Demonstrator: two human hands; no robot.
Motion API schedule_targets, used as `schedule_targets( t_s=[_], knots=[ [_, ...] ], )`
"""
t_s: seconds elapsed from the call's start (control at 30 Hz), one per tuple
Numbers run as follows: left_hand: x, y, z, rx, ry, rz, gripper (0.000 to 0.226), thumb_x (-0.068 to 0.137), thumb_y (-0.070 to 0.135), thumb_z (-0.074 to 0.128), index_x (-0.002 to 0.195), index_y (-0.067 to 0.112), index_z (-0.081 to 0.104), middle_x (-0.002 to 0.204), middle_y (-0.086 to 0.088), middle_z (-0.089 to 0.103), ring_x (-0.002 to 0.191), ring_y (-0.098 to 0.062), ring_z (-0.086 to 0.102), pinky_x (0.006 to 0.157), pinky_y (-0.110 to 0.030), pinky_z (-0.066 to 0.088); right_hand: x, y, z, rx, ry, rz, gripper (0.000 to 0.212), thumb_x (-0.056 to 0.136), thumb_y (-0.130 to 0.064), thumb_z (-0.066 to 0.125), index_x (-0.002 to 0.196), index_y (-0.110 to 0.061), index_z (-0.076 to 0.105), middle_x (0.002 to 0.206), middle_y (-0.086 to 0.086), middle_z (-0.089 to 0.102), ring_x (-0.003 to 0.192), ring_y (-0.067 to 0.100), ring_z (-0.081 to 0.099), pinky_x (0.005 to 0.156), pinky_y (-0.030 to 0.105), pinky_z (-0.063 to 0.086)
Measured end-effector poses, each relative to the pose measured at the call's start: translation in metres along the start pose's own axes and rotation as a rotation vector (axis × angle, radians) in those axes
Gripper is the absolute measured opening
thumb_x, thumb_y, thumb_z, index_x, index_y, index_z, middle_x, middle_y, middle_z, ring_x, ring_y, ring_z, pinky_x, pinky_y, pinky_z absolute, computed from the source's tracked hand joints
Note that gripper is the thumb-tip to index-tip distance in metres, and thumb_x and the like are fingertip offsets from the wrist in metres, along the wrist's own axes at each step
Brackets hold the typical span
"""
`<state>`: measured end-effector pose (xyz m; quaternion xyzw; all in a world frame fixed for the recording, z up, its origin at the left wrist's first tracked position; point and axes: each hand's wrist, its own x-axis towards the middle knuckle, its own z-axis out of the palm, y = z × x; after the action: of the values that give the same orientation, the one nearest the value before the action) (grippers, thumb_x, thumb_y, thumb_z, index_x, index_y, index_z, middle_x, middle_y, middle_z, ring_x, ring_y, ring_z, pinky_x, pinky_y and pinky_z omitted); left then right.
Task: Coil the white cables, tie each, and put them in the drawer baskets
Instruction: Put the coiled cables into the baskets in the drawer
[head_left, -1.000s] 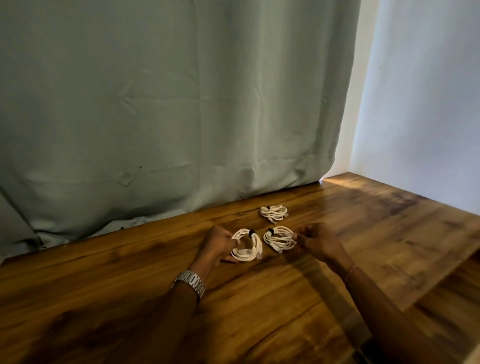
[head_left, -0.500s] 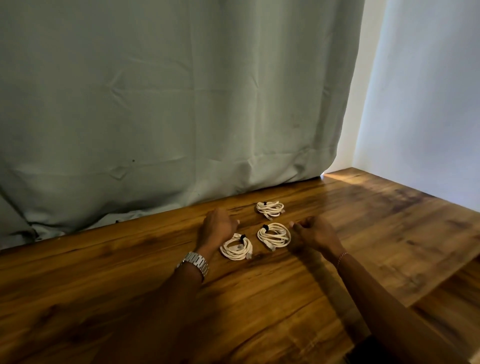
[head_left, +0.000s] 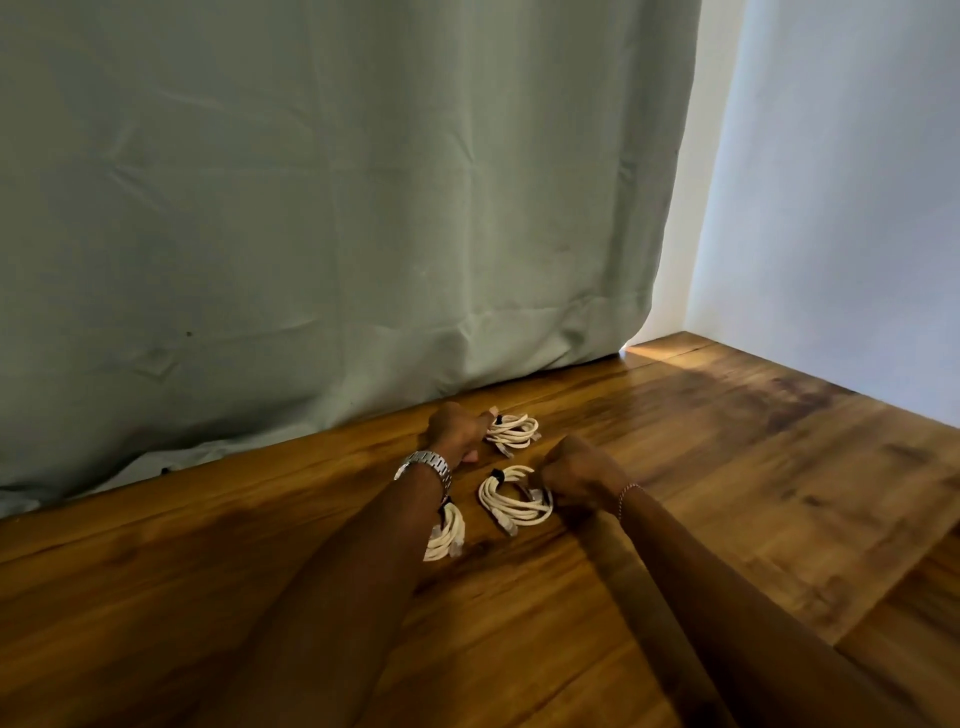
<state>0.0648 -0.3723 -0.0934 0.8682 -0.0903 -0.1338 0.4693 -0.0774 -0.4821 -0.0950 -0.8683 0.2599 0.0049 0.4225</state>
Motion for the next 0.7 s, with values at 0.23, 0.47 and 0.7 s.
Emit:
schedule_targets(
  t_s=[0.23, 0.47, 0.7],
  knots=[
    [0.02, 0.007, 0.02, -0.017, 0.027, -0.112, 0.022, 0.085, 0.019, 0.079, 0.092, 0.001, 0.069, 0.087, -0.014, 0.072, 0.057, -0.019, 0.059, 0.042, -0.024, 0.045, 0.007, 0.016, -0.004, 0.131, -0.064, -0.038, 0.013, 0.085, -0.016, 0.075, 0.086, -0.003, 0.072, 0.077, 0.008, 0.066, 0.075, 0.019, 0.058, 0.066, 0.029, 0.048],
    [0.01, 0.016, 0.019, -0.173, -0.01, 0.008, 0.006, 0.095, 0.004, 0.06, 0.098, -0.001, 0.062, 0.071, -0.011, 0.062, 0.047, -0.02, 0.056, 0.04, -0.023, 0.043, -0.012, 0.035, -0.017, 0.443, -0.143, -0.066, 0.017, 0.094, -0.014, 0.069, 0.106, -0.003, 0.064, 0.09, 0.008, 0.075, 0.082, 0.017, 0.069, 0.068, 0.03, 0.056],
    [-0.014, 0.013, 0.007, -0.488, -0.26, 0.043, 0.03, 0.09, -0.001, 0.068, 0.108, 0.012, 0.049, 0.096, -0.016, 0.065, 0.069, -0.024, 0.064, 0.057, -0.04, 0.058, -0.045, 0.046, -0.035, 0.85, -0.138, -0.109, 0.022, 0.084, -0.007, 0.074, 0.102, -0.005, 0.063, 0.098, 0.016, 0.073, 0.086, 0.024, 0.072, 0.075, 0.038, 0.06]
  ],
)
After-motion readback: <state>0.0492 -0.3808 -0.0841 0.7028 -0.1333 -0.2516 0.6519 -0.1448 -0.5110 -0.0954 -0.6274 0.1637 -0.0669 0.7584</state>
